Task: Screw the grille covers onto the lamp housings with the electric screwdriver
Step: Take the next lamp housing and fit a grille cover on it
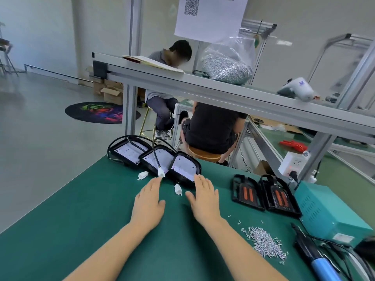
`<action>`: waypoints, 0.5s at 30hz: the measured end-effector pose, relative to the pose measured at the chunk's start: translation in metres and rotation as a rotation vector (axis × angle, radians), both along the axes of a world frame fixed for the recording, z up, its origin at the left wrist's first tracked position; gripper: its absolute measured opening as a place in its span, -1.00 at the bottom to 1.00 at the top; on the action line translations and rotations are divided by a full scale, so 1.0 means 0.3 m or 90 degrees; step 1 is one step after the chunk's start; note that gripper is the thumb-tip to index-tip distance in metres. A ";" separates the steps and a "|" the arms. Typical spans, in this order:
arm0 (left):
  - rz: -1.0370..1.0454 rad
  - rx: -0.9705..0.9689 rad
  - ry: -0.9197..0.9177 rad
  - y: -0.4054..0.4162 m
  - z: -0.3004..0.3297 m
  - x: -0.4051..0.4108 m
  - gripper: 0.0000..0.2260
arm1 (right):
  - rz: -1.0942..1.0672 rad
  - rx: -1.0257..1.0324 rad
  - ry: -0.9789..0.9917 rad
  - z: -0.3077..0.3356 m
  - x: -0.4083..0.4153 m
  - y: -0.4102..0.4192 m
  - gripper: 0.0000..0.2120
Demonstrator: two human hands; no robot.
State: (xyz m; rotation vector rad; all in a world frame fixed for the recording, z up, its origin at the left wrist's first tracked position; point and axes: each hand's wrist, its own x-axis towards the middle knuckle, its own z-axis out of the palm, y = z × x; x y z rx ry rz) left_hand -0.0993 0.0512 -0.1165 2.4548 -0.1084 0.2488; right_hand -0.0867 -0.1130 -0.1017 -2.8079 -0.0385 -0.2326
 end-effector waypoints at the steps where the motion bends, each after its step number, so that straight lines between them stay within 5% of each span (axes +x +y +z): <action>1: 0.008 -0.047 0.008 0.003 0.013 0.014 -0.37 | -0.004 0.009 0.005 0.006 0.020 0.006 -0.47; 6: -0.002 -0.200 0.046 0.017 0.062 0.114 -0.29 | -0.003 0.029 0.020 0.014 0.104 0.041 -0.55; 10: -0.030 -0.349 0.116 -0.002 0.085 0.185 -0.36 | -0.011 0.063 0.048 0.012 0.142 0.067 -0.83; 15: -0.004 -0.401 0.163 -0.026 0.104 0.218 -0.46 | -0.064 0.010 0.034 0.030 0.167 0.071 -0.92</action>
